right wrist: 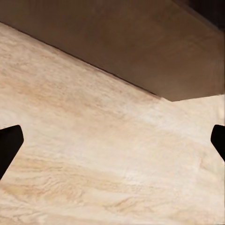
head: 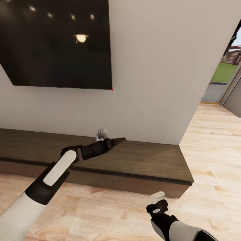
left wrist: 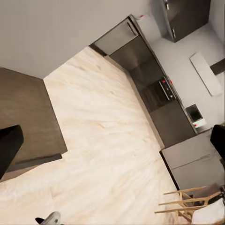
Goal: Place each of the two pumpkins and all three candles from the living room inside a cabinet in the living room (use any cabinet), then make sure every cabinet is closed, and position the cauldron so it is next to a table in the living room.
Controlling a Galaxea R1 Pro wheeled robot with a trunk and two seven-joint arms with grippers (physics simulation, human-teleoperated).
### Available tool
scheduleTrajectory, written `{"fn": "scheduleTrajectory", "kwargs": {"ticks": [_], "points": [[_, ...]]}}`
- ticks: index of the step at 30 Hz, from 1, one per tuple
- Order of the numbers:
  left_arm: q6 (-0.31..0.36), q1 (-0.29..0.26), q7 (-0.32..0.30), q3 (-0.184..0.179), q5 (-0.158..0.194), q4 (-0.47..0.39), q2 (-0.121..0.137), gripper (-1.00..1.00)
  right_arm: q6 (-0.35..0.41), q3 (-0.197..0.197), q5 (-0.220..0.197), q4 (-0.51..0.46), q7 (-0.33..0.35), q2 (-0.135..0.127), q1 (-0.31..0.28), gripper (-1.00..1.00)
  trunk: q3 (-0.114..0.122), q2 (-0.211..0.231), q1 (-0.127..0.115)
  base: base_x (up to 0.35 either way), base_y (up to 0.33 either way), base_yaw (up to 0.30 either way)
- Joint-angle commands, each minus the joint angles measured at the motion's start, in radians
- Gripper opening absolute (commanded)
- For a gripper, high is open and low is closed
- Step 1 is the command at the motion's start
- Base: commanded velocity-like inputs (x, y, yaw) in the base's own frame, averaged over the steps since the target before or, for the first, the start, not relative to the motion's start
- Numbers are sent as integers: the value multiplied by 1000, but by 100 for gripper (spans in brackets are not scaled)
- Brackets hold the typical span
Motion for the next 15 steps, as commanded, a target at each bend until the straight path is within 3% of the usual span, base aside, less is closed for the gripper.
{"fn": "scheduleTrajectory", "kwargs": {"ticks": [1,6,10,13,14,15], "points": [[3,0,-13,10,-1,1,-1,100,2,7,20,0,-12,3,1,100,0,0,0,0,0,0],[7,0,-33,28,-3,2,-3,100,10,26,171,1,-119,17,7,100,0,0,0,0,0,0],[7,1,-34,28,-4,3,-5,100,16,29,250,5,-243,38,11,100,0,0,0,0,0,0],[7,1,-34,28,-5,4,-5,100,97,30,357,4,-307,51,24,100,0,0,0,0,0,0],[7,1,-34,28,-5,4,-6,100,141,30,463,2,-339,56,43,100,0,0,0,0,0,0],[7,1,-34,28,-5,4,-13,100,146,29,484,2,-345,57,46,100,0,0,0,0,0,0]]}}
